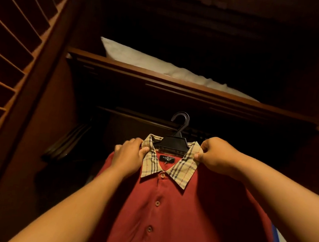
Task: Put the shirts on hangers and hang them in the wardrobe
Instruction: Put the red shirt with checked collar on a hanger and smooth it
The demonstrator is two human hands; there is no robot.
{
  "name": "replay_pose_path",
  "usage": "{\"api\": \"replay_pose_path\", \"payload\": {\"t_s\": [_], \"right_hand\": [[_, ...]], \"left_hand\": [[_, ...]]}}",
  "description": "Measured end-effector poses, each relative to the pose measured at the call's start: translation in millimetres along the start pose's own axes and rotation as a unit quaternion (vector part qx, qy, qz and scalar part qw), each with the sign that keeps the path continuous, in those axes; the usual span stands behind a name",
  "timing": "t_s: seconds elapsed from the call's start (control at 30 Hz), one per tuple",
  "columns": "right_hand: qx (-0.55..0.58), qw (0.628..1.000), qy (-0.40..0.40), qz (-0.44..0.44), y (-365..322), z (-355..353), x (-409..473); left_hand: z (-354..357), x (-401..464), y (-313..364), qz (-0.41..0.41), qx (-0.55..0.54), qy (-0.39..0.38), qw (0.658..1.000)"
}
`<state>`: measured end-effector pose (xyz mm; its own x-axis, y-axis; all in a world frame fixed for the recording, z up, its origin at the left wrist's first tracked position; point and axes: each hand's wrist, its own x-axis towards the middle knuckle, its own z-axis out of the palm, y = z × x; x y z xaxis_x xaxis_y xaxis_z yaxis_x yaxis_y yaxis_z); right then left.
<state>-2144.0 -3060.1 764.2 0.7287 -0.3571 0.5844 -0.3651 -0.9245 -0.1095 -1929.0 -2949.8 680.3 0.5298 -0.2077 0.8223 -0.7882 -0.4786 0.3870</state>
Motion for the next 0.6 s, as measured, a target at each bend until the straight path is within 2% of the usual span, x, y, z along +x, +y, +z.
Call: {"api": "replay_pose_path", "payload": {"t_s": [0.27, 0.6], "right_hand": [[-0.013, 0.999, 0.009, 0.033, -22, 22, 52], [-0.034, 0.993, 0.049, 0.101, -35, 58, 140]], "left_hand": [[52, 44, -24, -0.009, -0.142, -0.017, 0.99], [136, 135, -55, 0.027, -0.238, -0.081, 0.968]]}}
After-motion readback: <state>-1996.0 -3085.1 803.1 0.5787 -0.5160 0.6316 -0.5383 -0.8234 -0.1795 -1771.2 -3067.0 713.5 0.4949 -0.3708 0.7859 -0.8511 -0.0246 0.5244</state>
